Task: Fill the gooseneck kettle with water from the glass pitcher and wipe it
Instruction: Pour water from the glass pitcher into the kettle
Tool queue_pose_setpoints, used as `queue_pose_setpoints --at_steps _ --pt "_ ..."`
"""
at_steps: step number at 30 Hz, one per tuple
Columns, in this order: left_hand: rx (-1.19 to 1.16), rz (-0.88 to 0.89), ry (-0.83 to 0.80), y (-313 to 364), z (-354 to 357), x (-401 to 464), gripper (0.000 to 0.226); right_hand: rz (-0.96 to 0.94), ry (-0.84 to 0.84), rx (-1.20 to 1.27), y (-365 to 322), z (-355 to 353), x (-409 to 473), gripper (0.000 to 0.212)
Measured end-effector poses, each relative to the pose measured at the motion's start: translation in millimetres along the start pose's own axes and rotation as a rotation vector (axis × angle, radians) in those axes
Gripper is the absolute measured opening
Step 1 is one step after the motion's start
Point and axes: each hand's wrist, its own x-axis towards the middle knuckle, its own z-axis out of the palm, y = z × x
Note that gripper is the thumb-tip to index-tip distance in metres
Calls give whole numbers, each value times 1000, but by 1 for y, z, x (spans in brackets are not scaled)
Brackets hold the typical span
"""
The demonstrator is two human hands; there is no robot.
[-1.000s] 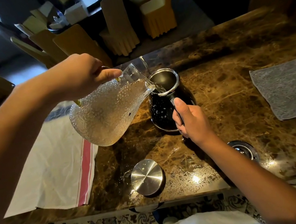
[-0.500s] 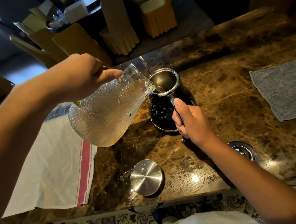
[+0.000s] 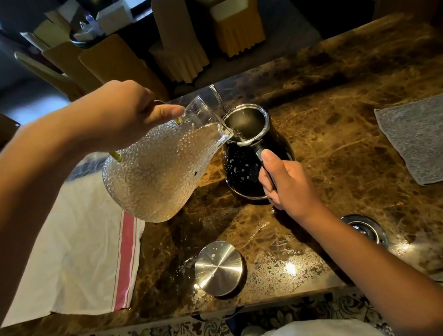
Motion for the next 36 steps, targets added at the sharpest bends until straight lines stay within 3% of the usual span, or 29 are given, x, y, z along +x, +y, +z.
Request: queue_pose_setpoints --at_steps 15,26,36 --pt "26 2 -14 -2 -2 4 100 -8 0 20 1 0 0 83" --pt "79 -15 -70 5 -7 8 83 -12 8 39 1 1 1 83" --pt "68 5 -52 0 -5 12 103 -27 8 24 1 0 1 86"
